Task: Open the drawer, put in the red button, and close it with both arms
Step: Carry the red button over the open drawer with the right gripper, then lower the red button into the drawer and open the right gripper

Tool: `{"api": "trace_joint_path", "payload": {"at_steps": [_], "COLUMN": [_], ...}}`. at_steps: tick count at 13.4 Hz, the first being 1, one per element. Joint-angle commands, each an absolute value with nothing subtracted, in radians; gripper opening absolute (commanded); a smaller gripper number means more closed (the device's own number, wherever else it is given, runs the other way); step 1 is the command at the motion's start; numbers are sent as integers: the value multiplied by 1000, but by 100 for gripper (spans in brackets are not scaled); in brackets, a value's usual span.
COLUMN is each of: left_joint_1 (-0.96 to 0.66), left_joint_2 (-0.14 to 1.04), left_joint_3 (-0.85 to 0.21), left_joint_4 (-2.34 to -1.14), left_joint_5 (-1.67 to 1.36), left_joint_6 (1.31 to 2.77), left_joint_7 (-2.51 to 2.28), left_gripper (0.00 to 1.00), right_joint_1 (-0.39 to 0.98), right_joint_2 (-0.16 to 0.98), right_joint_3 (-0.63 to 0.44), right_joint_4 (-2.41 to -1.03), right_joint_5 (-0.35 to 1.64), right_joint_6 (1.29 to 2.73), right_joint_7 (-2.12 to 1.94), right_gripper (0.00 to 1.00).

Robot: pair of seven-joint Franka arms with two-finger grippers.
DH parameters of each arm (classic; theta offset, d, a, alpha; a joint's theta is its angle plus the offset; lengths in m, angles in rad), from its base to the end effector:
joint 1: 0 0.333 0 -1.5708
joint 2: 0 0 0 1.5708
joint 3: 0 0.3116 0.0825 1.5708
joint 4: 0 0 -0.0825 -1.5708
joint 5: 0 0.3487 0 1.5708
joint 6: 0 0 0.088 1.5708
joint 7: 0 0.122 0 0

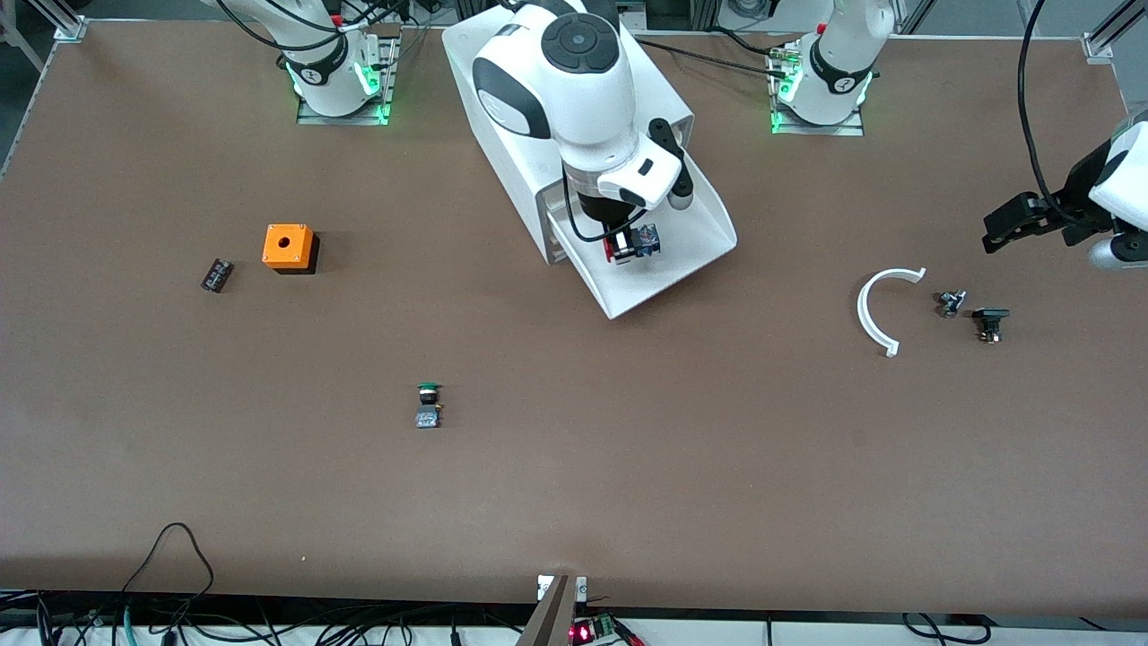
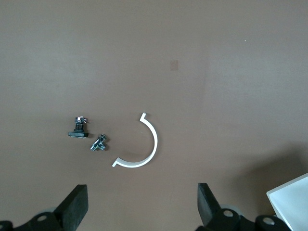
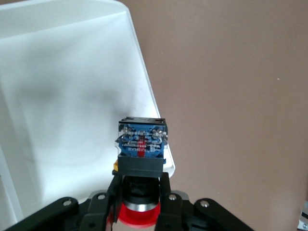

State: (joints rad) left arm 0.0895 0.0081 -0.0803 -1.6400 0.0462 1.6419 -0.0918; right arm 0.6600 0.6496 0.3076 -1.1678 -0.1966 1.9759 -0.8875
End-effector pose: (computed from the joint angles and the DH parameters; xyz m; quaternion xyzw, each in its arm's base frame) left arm 0.5262 0.0103 0.5768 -0.9985 -0.0488 0.0021 0.0228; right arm 0.4680 0.5440 0.4330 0.6035 0.7920 0.0926 0.0009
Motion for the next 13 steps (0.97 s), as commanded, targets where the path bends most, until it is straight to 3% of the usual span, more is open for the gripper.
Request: {"api": "trace_joint_path", "payload": {"at_steps": [1,10,13], "left_joint_1": [86,95,95], "left_joint_2": [25,23,26], "left_joint_3": [-81,-78,-74], "left_joint_4": [-1605,-1608,-1608], "left_joint_5": [60,69,67], "left_joint_6": [1620,1618,1628], "left_joint_7": [-97,-84,-81], "left_gripper": [100,100,100], "right_joint_1": [681,712,727], "right_joint_2": [695,726,739], "right_joint_3": [311,311,311], "right_joint_4": [-1138,-1215,-1250], "right_joint_5": [-227,-256,-252], "right_joint_6": [1957,1976,2000], "right_joint_7": [-923,-985,-969], "right_gripper": [18,23,31]}}
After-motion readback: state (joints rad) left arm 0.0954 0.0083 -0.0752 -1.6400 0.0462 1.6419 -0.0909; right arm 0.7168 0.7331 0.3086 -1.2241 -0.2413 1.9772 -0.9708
